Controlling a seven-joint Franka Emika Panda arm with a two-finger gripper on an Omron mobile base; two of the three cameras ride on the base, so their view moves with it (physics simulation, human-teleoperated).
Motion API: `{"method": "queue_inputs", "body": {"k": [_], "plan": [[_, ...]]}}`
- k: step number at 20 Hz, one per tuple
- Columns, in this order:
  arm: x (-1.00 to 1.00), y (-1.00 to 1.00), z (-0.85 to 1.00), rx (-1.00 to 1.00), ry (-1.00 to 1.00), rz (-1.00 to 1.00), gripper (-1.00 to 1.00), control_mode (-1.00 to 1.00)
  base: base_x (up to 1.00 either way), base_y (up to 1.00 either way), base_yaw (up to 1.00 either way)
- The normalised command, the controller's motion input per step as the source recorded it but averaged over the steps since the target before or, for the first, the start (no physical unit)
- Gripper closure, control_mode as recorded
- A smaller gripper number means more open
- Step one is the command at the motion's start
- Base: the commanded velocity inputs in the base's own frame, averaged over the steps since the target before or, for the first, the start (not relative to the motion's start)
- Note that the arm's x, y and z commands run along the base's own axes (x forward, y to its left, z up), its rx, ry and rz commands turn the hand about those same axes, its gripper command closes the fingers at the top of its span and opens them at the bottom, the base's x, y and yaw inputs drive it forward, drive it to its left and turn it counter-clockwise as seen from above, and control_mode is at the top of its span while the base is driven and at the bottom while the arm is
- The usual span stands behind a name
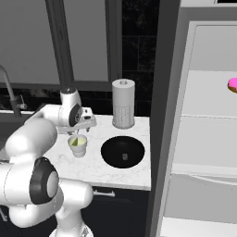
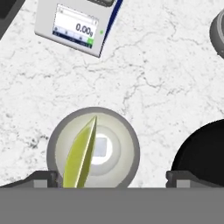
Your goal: Grab a lemon wedge from the fridge and one ice cube from the ice bowl, and put them in the glass of lemonade.
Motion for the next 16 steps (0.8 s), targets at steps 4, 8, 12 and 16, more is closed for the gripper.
{"method": "queue_inputs", "body": {"k": [4, 8, 12, 16], "plan": [[-0.49, 0.0, 0.17, 0.02, -0.02, 0.06, -1.0, -1.0, 0.0, 0.0, 0.0], [-0.63, -0.06, 0.15, 0.05, -0.06, 0.05, -1.0, -1.0, 0.0, 0.0, 0.0], [-0.97, -0.19, 0.06, 0.05, -0.07, 0.0, -1.0, -1.0, 0.0, 0.0, 0.0], [-1.0, -0.46, 0.29, 0.0, 0.0, -0.04, -1.0, -1.0, 0.0, 0.0, 0.0]]}}
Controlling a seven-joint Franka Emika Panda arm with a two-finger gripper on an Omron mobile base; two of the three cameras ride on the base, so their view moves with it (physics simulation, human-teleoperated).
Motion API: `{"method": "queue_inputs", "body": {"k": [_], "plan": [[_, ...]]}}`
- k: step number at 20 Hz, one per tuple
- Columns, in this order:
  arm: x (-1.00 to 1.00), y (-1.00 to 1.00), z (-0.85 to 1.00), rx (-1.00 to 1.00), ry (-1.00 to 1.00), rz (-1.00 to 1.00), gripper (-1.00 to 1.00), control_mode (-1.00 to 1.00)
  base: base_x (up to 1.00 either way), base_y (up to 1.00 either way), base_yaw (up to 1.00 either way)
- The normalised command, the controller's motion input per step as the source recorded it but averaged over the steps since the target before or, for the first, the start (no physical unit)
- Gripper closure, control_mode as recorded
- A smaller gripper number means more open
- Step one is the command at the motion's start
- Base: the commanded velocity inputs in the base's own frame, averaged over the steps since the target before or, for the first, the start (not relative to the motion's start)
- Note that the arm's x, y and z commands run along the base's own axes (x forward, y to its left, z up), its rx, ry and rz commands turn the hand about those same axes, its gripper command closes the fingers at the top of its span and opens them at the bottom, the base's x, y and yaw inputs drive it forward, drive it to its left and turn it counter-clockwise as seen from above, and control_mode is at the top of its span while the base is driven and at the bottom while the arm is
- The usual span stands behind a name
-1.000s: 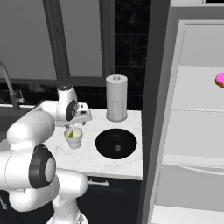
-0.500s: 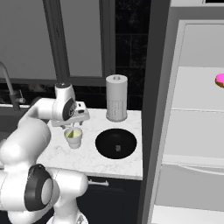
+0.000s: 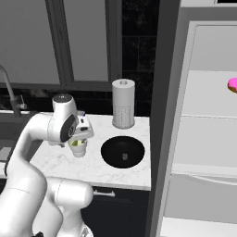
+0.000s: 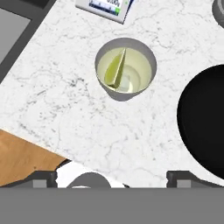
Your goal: Grab a lemon wedge from the fridge and one ice cube from the ice bowl, and put them in the glass of lemonade.
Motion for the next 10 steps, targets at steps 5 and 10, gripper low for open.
{"method": "queue_inputs", "body": {"k": [5, 10], "plan": [[-0.71, -0.5, 0.79, 0.0, 0.1, -0.12, -1.0, -1.0, 0.0, 0.0, 0.0], [-0.33, -0.29, 0.99, 0.02, 0.1, -0.23, -1.0, -1.0, 0.0, 0.0, 0.0]]}}
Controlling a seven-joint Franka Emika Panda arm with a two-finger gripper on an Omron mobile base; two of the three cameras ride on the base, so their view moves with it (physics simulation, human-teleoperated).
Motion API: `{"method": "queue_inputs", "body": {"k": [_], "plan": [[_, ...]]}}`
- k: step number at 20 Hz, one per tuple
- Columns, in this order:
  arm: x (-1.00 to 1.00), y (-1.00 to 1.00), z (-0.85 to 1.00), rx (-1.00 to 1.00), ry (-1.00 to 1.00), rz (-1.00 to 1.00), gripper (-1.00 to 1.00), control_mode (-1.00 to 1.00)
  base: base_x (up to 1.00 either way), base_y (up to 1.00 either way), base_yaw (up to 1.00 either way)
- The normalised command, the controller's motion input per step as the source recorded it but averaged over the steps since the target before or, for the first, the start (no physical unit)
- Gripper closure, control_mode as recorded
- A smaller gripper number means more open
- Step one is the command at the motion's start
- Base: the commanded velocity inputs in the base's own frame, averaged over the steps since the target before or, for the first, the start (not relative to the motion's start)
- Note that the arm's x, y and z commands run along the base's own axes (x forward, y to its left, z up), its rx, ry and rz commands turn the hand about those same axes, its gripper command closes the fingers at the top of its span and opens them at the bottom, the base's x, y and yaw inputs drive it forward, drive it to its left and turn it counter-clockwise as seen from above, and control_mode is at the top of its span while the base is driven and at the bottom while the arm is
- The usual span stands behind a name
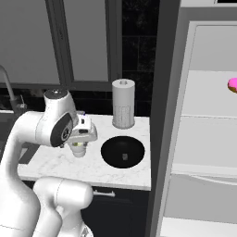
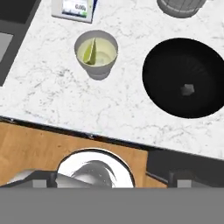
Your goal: Grab a lemon wedge from the fridge and one ice cube from the ice bowl, and put them in the glass of lemonade.
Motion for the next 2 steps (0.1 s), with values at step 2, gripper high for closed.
{"method": "queue_inputs", "body": {"k": [2], "plan": [[-0.37, -0.08, 0.6, 0.12, -0.01, -0.14, -1.0, -1.0, 0.0, 0.0, 0.0]]}}
